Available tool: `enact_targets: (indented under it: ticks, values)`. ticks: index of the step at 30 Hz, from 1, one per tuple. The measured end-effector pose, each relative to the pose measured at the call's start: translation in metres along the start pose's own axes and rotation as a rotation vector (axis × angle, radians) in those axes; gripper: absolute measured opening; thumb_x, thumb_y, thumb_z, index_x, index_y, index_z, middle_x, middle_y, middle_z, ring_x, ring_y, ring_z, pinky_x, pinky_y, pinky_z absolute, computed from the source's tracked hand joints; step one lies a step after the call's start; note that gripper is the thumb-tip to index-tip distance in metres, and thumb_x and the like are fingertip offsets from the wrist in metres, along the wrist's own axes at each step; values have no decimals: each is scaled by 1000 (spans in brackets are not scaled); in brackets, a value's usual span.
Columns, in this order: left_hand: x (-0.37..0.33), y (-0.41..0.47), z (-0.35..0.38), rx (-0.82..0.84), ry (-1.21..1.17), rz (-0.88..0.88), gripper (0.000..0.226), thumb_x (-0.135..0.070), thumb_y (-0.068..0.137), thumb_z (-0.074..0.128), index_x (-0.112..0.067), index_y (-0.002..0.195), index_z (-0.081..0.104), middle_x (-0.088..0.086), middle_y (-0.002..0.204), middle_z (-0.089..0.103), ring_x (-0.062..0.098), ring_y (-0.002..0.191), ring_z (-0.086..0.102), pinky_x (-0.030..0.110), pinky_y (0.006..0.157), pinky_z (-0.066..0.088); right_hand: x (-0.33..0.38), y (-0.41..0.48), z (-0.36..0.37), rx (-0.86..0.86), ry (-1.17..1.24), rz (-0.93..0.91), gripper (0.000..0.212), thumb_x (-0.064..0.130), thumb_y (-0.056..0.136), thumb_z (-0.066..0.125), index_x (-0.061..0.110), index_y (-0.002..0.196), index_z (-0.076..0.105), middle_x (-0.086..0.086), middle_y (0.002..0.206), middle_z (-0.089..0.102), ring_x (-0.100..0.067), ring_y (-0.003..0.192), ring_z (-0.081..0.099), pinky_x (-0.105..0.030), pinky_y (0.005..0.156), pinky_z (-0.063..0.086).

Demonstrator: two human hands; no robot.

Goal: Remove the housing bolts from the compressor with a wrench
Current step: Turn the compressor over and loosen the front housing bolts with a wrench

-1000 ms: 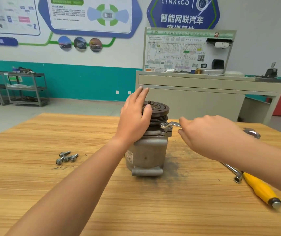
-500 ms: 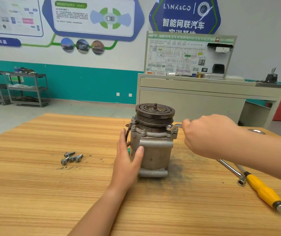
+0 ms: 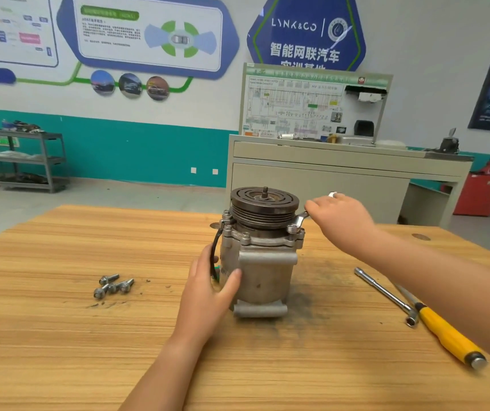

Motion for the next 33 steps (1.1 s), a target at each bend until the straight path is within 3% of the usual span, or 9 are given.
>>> enact_targets:
  ticks: [2, 4, 7, 10, 13, 16, 24, 29, 33]
  values:
    - [3, -1, 4, 37, -18, -29, 69, -31, 84, 63, -21, 144, 31, -5, 131, 48, 12, 118, 49, 30, 99, 41, 1, 4, -2, -41, 14, 22, 24, 0, 91, 40, 11, 111, 45, -3, 106, 61, -22, 94, 57, -24, 70, 29]
    - [3, -3, 5, 47, -12, -37, 71, -31, 85, 63, -21, 145, 28, -6, 133, 46, 13, 120, 48, 32, 100, 40, -12, -2, -11, -116, 87, 112, 20, 8, 96, 37, 11, 113, 47, -3, 96, 63, -23, 85, 59, -25, 63, 30]
    - [0, -2, -1, -8, -4, -35, 59, -30, 86, 61, -24, 139, 36, -8, 117, 53, 9, 103, 54, 27, 86, 42, -48, -26, -34, -273, 465, 295, 25, 21, 100, 33, 6, 112, 47, -6, 72, 56, -31, 68, 56, -33, 54, 35]
    - [-6, 0, -6, -54, 0, 1, 27, -26, 91, 53, -33, 117, 52, -6, 93, 61, 2, 83, 56, 22, 73, 39, -57, -49, -59, -293, 670, 295, 22, 19, 98, 34, 9, 113, 46, -5, 58, 49, -33, 59, 51, -35, 52, 33]
    - [1, 4, -14, -99, -44, -56, 28, -14, 96, 46, -7, 117, 63, -4, 67, 62, -5, 61, 58, 7, 58, 37, -42, -65, -65, -115, 526, 241, 18, 22, 97, 33, 12, 105, 46, -3, 57, 46, -22, 52, 45, -30, 46, 29]
    - [5, 6, -20, -130, -94, -79, 23, -11, 96, 47, -1, 105, 67, -8, 52, 55, -5, 48, 55, 5, 53, 38, -20, -73, -54, 81, 352, 211, 16, 20, 95, 33, 18, 103, 46, 2, 63, 42, -15, 55, 41, -28, 45, 27]
    - [-2, 2, -20, -142, -152, -48, 20, -10, 96, 47, -22, 97, 63, -6, 57, 57, -4, 50, 55, 5, 53, 38, 6, -63, -53, 248, 130, 105, 24, 5, 87, 38, 15, 103, 53, 3, 61, 32, -15, 55, 34, -24, 43, 25]
    - [-1, 2, -20, -142, -144, -60, 22, -10, 96, 47, -13, 107, 66, -7, 59, 57, -5, 52, 56, 5, 54, 39, 21, -57, -63, 345, -44, -7, 23, 2, 89, 46, 9, 110, 52, -3, 61, 32, -18, 59, 35, -28, 56, 37]
    - [-2, 1, -21, -143, -151, -49, 26, -10, 96, 47, -10, 116, 64, -8, 60, 57, -7, 52, 56, 3, 55, 38, 21, -55, -60, 328, -113, -69, 20, 3, 90, 44, 10, 107, 52, 1, 59, 32, -15, 49, 31, -25, 45, 32]
Point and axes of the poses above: each hand's wrist, its own y-axis towards the middle knuckle, its own z-axis out of the palm, x = y × z, the point moved 9 cm from there along y, towards the middle knuckle
